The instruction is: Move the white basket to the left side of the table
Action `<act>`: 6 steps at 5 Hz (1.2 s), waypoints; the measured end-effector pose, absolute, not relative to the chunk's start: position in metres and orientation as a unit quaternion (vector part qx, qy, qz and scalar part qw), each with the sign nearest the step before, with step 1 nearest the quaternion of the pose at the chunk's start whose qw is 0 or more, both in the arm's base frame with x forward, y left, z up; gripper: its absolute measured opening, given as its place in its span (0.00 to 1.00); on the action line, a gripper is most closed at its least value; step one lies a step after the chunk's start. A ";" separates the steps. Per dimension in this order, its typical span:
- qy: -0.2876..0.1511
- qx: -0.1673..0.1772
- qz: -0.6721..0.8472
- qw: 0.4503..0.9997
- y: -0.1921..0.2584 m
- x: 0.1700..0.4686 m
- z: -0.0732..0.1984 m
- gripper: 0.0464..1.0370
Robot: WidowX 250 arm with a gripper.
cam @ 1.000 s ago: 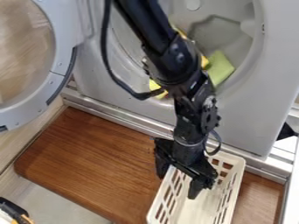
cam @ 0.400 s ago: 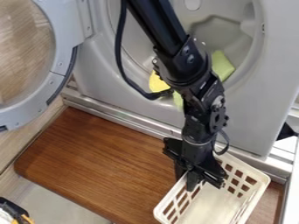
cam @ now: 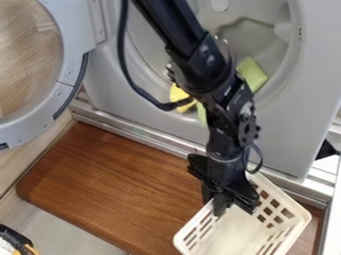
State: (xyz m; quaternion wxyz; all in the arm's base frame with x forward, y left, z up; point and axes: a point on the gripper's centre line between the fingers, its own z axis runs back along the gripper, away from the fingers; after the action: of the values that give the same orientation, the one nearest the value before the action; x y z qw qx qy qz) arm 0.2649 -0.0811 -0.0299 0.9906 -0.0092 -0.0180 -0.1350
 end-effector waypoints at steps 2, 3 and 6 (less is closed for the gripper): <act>-0.035 0.012 -0.092 0.995 -0.020 0.222 0.017 0.06; -0.045 0.007 -0.044 0.998 0.014 0.190 0.017 0.06; -0.080 0.024 0.008 0.996 0.070 0.193 0.011 0.06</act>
State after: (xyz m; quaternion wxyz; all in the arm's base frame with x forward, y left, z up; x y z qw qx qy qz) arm 0.1935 0.0698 0.0106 0.9965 0.0241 -0.0801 0.0077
